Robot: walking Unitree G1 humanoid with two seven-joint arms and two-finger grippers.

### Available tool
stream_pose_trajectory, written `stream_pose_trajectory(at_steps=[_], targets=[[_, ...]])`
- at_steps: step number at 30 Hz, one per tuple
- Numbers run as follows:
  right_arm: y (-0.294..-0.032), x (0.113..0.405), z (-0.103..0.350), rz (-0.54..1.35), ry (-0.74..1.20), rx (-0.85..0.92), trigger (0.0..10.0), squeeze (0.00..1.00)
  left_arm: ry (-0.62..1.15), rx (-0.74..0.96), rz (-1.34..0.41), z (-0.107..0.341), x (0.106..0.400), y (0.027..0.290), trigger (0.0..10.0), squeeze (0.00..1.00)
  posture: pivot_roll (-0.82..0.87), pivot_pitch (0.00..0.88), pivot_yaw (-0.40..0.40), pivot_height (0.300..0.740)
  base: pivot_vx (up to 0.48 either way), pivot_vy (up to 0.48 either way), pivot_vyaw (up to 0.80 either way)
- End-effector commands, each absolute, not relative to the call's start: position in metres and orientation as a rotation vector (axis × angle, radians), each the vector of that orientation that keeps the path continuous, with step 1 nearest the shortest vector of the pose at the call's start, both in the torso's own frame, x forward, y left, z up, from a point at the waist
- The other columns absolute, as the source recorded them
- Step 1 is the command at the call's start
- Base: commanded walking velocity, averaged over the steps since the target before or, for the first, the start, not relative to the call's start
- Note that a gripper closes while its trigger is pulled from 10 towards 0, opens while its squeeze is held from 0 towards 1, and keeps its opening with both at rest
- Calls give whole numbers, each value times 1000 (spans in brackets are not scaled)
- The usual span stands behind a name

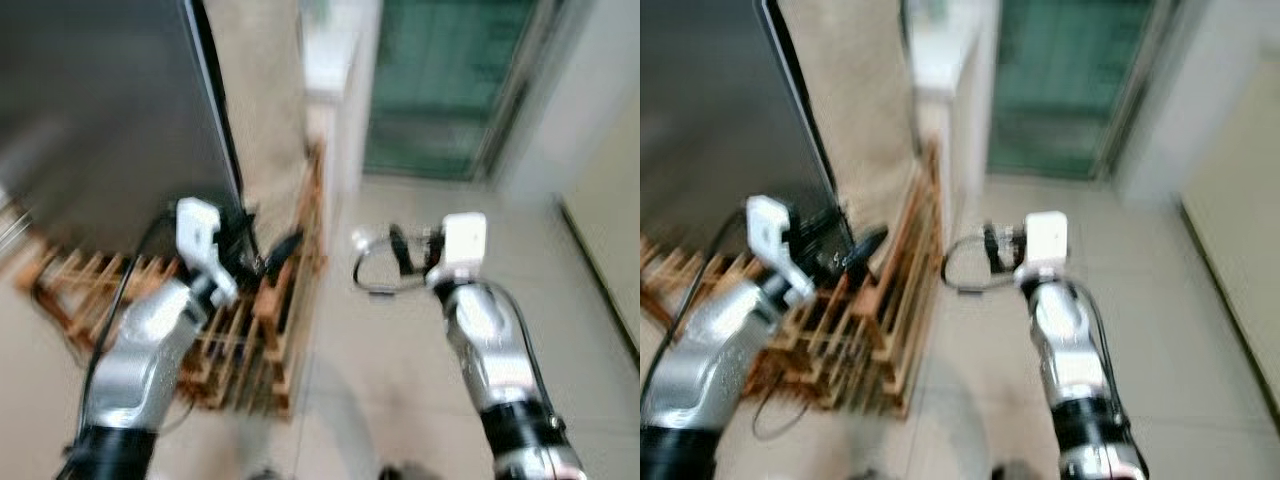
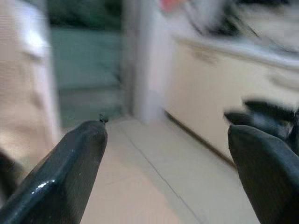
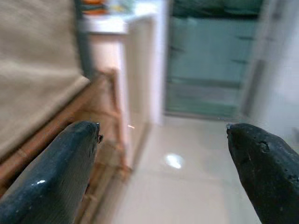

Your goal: Restocking fridge

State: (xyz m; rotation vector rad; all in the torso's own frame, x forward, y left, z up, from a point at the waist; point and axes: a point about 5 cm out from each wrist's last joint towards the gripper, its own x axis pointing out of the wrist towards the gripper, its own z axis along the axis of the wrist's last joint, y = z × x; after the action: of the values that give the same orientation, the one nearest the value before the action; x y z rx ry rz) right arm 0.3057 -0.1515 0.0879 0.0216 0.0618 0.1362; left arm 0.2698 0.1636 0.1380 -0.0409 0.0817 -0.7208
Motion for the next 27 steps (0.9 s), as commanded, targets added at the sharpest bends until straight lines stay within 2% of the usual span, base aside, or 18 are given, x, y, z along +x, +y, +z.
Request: stream_pose_trajectory(at_steps=[1,3,7,9,17,22,27], targets=[[-153,312,100,133,18,19,10000,0,153,-28,-803,136,262,165,10000,0,-4,0,60,740,0,0,0],[-155,311,98,130,23,16,10000,0,205,-45,-764,133,261,182,10000,0,10,0,50,740,0,0,0],[-154,312,96,134,28,13,10000,0,147,-33,-689,138,270,179,10000,0,21,0,44,740,0,0,0],[-151,315,100,133,11,20,10000,0,64,-42,-490,146,287,173,10000,0,20,0,46,740,0,0,0],[-149,320,110,103,-35,26,10000,0,-10,-176,-132,153,310,176,10000,0,-2,0,61,740,0,0,0],[-158,315,117,53,-81,10,10000,0,-35,24,-135,142,295,178,10000,0,-12,0,61,740,0,0,0],[-165,305,120,7,-123,-32,10000,0,-60,-23,-91,141,290,174,10000,0,-23,0,54,740,0,0,0]])
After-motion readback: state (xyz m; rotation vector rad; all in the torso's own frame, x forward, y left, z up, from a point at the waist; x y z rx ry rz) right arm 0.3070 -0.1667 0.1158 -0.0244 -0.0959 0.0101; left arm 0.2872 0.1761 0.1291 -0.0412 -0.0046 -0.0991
